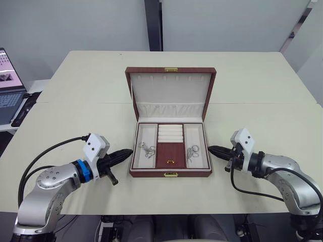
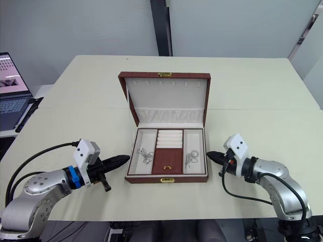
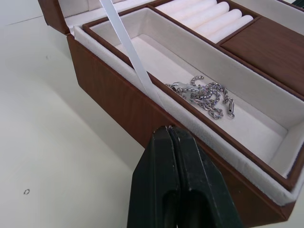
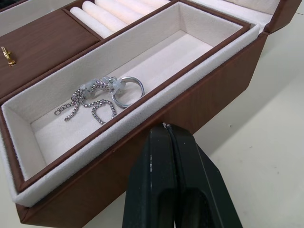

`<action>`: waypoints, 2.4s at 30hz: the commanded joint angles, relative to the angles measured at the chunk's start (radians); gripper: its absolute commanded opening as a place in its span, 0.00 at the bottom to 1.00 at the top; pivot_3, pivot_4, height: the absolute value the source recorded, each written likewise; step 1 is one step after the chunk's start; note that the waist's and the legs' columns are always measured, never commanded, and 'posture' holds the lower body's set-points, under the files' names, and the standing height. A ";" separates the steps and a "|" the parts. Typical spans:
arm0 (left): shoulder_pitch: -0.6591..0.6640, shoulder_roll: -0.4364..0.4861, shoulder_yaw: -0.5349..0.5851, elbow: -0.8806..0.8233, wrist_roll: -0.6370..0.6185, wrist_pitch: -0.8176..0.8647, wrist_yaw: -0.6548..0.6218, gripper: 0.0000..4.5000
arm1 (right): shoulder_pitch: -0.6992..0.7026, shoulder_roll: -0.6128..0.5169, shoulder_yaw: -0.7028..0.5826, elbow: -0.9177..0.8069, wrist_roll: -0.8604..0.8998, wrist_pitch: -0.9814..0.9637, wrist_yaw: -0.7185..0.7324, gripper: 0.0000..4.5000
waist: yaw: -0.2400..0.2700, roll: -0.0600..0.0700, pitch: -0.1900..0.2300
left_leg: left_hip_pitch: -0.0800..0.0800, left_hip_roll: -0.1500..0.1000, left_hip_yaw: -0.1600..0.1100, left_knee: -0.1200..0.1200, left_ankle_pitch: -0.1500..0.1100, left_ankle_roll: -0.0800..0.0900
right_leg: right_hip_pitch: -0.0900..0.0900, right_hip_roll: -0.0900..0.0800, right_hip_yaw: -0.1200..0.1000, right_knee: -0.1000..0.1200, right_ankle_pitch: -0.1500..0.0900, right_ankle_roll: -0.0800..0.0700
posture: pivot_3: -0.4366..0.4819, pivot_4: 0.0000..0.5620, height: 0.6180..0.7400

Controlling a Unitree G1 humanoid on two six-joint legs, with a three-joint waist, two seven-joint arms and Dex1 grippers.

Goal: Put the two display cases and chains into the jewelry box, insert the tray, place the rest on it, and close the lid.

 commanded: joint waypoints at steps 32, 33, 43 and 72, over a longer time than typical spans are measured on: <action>0.743 -0.246 0.296 -0.437 -0.242 -0.552 -0.147 0.00 | -0.899 0.032 -0.026 1.209 -0.096 -0.585 0.287 0.00 | -0.015 0.000 0.002 | 0.000 0.000 0.003 0.000 0.000 0.000 | 0.000 0.000 0.002 -0.002 0.000 -0.001 | 0.48 0.27 1.00; 0.756 -0.254 0.290 -0.460 -0.243 -0.554 -0.136 0.00 | -0.931 0.042 -0.023 1.259 -0.108 -0.613 0.290 0.00 | -0.015 -0.001 0.002 | 0.000 0.000 0.003 0.000 0.000 0.000 | 0.000 0.000 0.002 -0.002 0.000 -0.001 | 0.48 0.27 1.00; 0.838 -0.276 0.297 -0.552 -0.253 -0.572 -0.089 0.00 | -1.125 0.112 -0.034 1.533 -0.173 -0.767 0.308 0.00 | -0.022 0.000 0.003 | -0.001 0.001 0.003 0.000 0.000 0.000 | -0.001 0.000 0.003 -0.002 0.000 -0.001 | 0.48 0.27 1.00; 0.920 -0.214 0.390 -0.696 -0.361 -0.500 0.130 0.00 | -1.135 0.197 -0.049 1.482 -0.133 -0.688 0.575 0.00 | -0.026 0.002 0.004 | -0.001 0.001 0.004 0.000 0.000 0.000 | -0.002 0.000 0.003 -0.001 0.000 -0.001 | 0.48 0.27 1.00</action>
